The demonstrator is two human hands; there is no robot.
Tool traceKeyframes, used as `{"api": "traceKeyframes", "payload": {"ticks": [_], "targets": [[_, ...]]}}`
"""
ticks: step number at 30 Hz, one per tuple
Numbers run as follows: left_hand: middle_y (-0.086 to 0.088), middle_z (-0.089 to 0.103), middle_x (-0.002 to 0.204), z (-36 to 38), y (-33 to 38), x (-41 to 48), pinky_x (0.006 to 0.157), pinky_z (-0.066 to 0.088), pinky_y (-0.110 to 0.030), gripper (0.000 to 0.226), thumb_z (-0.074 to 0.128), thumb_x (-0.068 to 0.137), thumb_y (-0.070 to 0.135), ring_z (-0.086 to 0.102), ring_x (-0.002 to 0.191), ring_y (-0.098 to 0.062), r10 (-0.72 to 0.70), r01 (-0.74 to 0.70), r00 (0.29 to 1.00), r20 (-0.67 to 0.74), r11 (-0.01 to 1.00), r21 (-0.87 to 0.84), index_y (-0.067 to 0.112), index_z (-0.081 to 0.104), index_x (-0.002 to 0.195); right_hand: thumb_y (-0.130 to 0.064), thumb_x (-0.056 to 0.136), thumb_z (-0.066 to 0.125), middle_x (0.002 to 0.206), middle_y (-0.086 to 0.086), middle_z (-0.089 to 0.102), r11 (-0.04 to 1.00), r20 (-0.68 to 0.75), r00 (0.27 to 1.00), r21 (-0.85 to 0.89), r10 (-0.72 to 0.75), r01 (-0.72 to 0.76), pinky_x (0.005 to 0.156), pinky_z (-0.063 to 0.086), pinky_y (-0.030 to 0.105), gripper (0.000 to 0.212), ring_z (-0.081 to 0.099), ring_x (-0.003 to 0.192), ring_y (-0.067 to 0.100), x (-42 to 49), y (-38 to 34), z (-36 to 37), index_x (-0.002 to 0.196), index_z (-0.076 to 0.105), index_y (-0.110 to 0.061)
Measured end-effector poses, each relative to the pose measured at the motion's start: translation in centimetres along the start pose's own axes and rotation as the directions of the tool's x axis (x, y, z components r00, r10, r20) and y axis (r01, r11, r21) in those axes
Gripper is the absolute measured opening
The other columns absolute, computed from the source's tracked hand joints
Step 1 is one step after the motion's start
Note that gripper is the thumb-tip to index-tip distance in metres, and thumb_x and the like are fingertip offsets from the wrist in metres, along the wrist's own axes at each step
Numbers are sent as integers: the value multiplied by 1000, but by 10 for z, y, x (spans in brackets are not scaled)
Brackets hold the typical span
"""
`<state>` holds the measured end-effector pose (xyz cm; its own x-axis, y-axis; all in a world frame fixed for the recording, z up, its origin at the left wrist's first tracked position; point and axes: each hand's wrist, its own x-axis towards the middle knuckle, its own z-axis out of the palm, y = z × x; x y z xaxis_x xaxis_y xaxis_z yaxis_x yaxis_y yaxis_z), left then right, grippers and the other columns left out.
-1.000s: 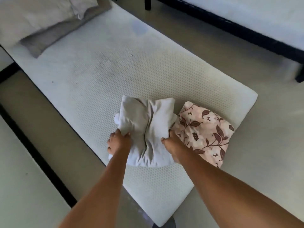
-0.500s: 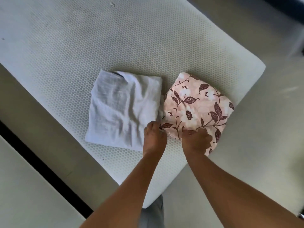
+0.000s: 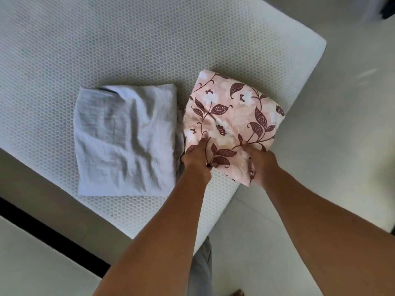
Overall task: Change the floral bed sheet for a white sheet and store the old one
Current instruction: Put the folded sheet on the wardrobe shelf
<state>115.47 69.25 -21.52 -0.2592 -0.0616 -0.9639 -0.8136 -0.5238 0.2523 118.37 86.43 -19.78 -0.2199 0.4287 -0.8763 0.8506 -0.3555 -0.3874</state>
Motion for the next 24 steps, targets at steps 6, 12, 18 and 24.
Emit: {"api": "traceKeyframes", "payload": {"ticks": [6, 12, 18, 24], "targets": [[-19, 70, 121, 3, 7, -37, 100, 51, -55, 41, 72, 88, 24, 68, 112, -35, -41, 62, 969, 245, 995, -76, 10, 67, 126, -18, 87, 72, 107, 15, 77, 977, 289, 956, 180, 55, -111, 85, 59, 55, 28, 75, 97, 35, -36, -15, -13, 114, 73, -9], [-20, 73, 111, -15, 6, -97, 72, 59, -57, 35, 56, 96, 29, 73, 93, -38, -111, 162, 929, 353, 979, -121, 5, 74, 113, -4, 87, 65, 114, 18, 74, 950, 375, 926, 304, -45, -77, 93, 56, 56, 34, 73, 101, 36, -88, -12, -54, 121, 70, -7], [-19, 63, 134, -26, -16, -160, 99, 49, -58, 53, 56, 97, 43, 62, 121, -38, -43, 61, 890, 453, 998, -25, 9, 61, 136, -6, 70, 75, 123, 24, 69, 919, 419, 895, 394, -150, -30, 97, 52, 61, 59, 68, 112, 42, -154, 8, -147, 128, 66, -5], [-24, 58, 137, -12, -67, -248, 110, 35, -61, 85, 51, 84, 77, 56, 126, -45, -152, 84, 815, 560, 986, 147, 6, 65, 129, -2, 68, 71, 124, 27, 68, 904, 391, 888, 424, -240, 58, 100, 51, 61, 61, 67, 112, 45, -227, 50, -271, 128, 63, -2]]}}
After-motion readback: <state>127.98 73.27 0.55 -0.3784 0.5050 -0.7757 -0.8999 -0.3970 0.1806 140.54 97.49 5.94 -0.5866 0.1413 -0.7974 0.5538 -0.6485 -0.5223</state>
